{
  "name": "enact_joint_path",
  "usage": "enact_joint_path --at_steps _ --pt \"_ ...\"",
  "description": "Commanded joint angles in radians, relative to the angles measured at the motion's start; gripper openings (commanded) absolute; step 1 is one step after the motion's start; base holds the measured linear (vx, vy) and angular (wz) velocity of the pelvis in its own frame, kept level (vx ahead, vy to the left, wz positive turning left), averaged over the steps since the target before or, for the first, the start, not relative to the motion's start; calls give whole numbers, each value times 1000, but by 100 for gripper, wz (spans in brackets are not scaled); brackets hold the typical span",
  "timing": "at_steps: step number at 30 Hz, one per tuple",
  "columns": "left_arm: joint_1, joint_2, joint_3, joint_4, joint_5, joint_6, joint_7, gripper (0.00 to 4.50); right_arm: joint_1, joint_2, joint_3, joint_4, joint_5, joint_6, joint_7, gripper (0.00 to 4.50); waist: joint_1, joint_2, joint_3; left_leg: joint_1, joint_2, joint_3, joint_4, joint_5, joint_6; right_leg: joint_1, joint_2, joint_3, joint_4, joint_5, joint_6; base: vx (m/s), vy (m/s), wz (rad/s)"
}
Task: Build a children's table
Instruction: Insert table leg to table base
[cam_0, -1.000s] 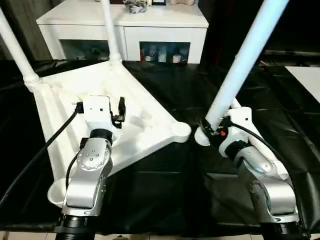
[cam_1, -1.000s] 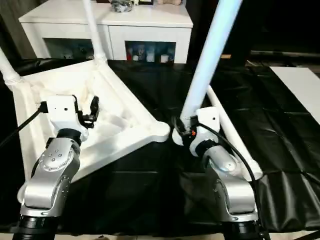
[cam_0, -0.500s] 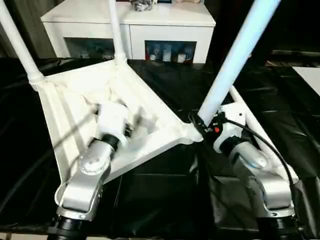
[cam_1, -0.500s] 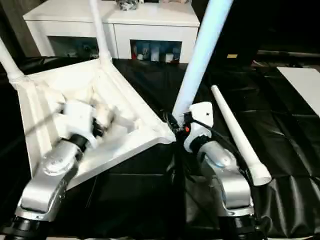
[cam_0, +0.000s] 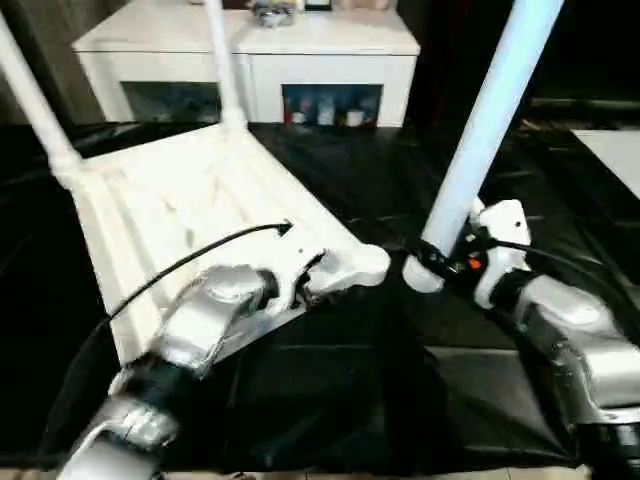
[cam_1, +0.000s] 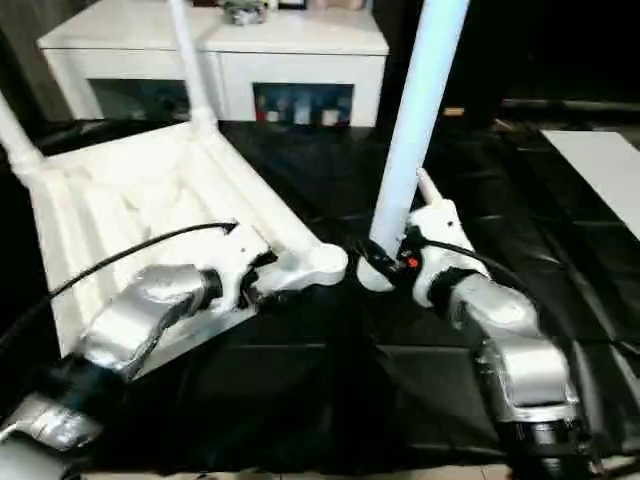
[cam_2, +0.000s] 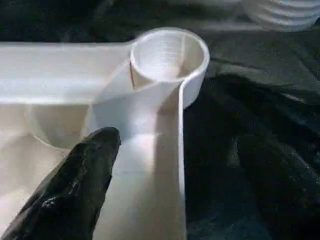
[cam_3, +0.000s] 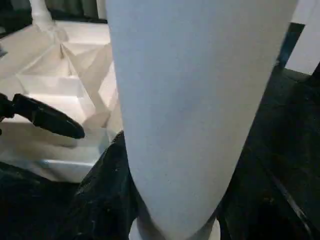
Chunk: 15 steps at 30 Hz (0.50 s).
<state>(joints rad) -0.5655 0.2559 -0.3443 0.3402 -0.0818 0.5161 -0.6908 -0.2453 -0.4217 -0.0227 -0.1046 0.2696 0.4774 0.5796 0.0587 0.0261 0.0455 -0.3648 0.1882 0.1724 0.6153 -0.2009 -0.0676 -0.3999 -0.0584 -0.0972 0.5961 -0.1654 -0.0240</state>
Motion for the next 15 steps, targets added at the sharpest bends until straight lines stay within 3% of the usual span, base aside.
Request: enact_joint_path --at_steps 1,2,6,9,13,14,15 --pt "-21 10 -8 16 10 31 10 384 0 -10 -9 -15 8 6 11 186 3 -6 -66 0 36 -17 -70 -124 61 61 -85 59 -73 -239 -152 0 0 0" --pt "-26 13 -11 21 15 41 7 354 1 -13 -9 -15 10 6 14 186 4 -4 -67 0 36 -17 -68 -126 67 61 -86 56 -76 -256 -149 0 0 0" --pt "-15 29 8 -54 2 133 -2 344 0 -16 -12 -8 7 7 14 186 4 0 -68 3 39 -17 -68 -113 75 58 -85 56 -74 -242 -162 0 0 0" --pt "16 40 27 -117 5 173 22 300 -7 -5 -10 4 3 4 4 186 3 -4 -65 2 42 -17 -70 -126 73 58 -87 55 -74 -252 -174 0 0 0" --pt "41 40 34 -155 -5 206 30 295 -9 -2 1 12 -3 -3 -1 186 3 -5 -62 6 39 -15 -71 -151 66 54 -85 54 -84 -332 -145 0 0 0" --pt "51 44 31 -175 -6 216 33 263 -11 -1 3 17 -6 -6 -3 186 4 -7 -62 6 41 -16 -72 -153 63 53 -85 55 -83 -333 -143 0 0 0" --pt "67 49 27 -204 -8 236 34 260 -15 2 4 22 -8 -8 -5 186 4 -6 -61 6 41 -17 -73 -153 62 53 -85 55 -83 -333 -141 0 0 0"
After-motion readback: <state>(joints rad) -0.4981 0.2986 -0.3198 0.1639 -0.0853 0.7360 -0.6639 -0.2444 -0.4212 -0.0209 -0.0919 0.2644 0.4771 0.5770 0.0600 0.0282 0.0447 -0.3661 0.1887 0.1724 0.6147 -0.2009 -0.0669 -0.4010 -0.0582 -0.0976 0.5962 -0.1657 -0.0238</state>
